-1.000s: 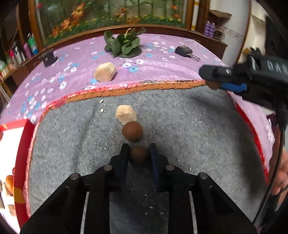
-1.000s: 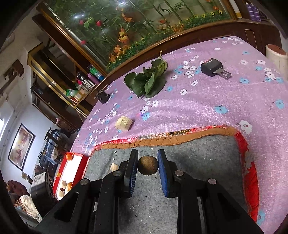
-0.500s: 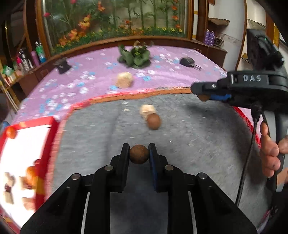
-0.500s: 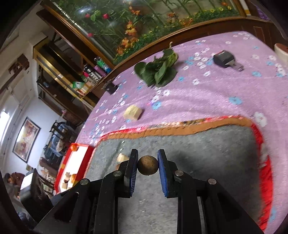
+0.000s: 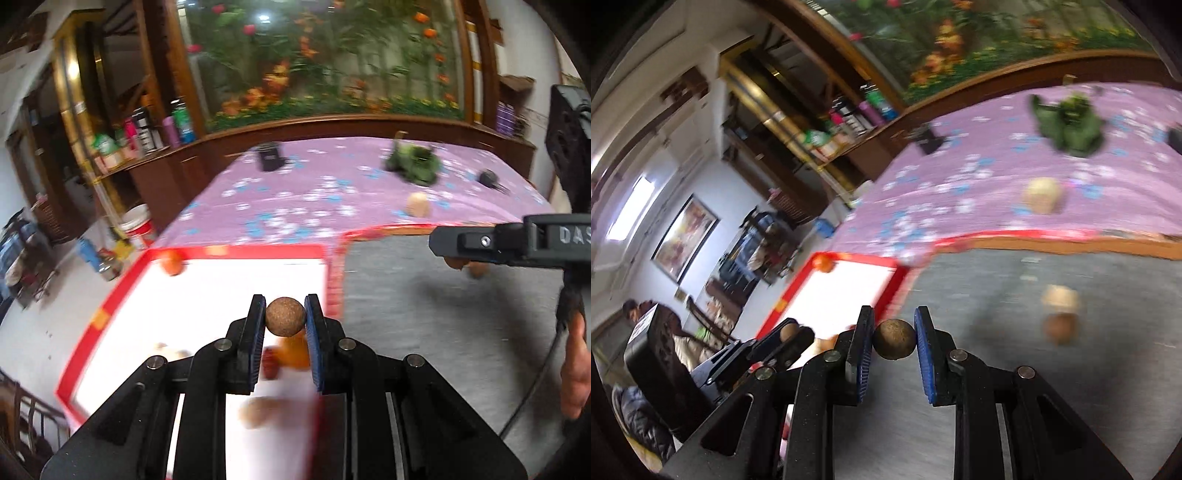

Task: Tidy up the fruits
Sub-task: 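Carry both nuts into the white tray and open both tools, then move both open tools back over the mat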

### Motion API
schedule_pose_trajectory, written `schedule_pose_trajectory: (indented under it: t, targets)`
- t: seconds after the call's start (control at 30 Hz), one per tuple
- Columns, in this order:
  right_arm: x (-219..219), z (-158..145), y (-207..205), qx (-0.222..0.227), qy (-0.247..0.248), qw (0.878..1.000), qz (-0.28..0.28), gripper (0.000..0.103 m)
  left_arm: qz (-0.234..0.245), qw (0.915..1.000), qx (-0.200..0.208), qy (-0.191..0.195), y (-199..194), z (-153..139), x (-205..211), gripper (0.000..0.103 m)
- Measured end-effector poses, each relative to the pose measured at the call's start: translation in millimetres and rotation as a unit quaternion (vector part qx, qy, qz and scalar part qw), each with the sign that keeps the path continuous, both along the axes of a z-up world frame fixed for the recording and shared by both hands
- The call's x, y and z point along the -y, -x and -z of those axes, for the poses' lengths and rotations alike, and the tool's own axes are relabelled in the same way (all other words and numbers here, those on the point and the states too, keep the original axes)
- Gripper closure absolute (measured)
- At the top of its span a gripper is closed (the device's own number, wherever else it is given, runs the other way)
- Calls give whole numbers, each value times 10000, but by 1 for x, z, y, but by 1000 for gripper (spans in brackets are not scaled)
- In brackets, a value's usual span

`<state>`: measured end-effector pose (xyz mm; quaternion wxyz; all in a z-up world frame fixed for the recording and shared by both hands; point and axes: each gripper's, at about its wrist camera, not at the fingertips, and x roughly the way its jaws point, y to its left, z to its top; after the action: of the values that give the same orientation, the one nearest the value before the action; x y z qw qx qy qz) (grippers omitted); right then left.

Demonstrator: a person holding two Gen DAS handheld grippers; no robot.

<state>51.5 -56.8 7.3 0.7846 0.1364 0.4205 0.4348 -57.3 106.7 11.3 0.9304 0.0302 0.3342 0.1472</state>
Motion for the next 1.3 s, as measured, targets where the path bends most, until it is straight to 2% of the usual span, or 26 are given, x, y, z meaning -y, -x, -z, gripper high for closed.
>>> schedule_pose_trajectory:
  t: [0.13, 0.33, 0.53, 0.73, 0.8, 0.83, 0.87, 0.93, 1.07, 1.17, 1.3]
  targets:
    - [-53, 3, 19, -7, -30, 9994, -354, 81, -359, 9993, 19, 26, 12, 6, -35, 84]
    - [-104, 21, 40, -115, 116, 9977, -658, 81, -787, 9969, -49, 65, 27, 21, -79, 84]
    - [-128, 40, 47, -307, 276, 9962, -761, 80, -1070, 9939, -189, 189, 35, 36, -108, 84]
    - [-142, 40, 53, -274, 295, 9957, -831, 77, -1241, 9918, -255, 168, 38, 41, -119, 84]
    - [-143, 37, 56, -311, 220, 9957, -843, 71, -1290, 9911, -283, 183, 39, 40, -122, 82]
    - [-141, 34, 57, -305, 136, 9958, -848, 69, -1311, 9908, -270, 196, 42, 39, -124, 71]
    - [-139, 30, 58, -253, 91, 9962, -831, 69, -1350, 9903, -242, 205, 43, 37, -124, 51]
    - [-130, 22, 58, -104, 97, 9973, -727, 67, -1437, 9895, -110, 148, 46, 31, -122, 28]
    - [-93, 9, 48, 218, 201, 9989, -371, 62, -1205, 9926, 85, -103, 49, 19, -106, 27]
    - [-44, 4, 34, 469, 481, 9976, 193, 61, -905, 9957, 137, -161, 45, 12, -88, 27]
    - [26, 12, 14, 737, 1254, 9824, 1172, 60, -481, 9986, 106, -178, 36, 10, -61, 27]
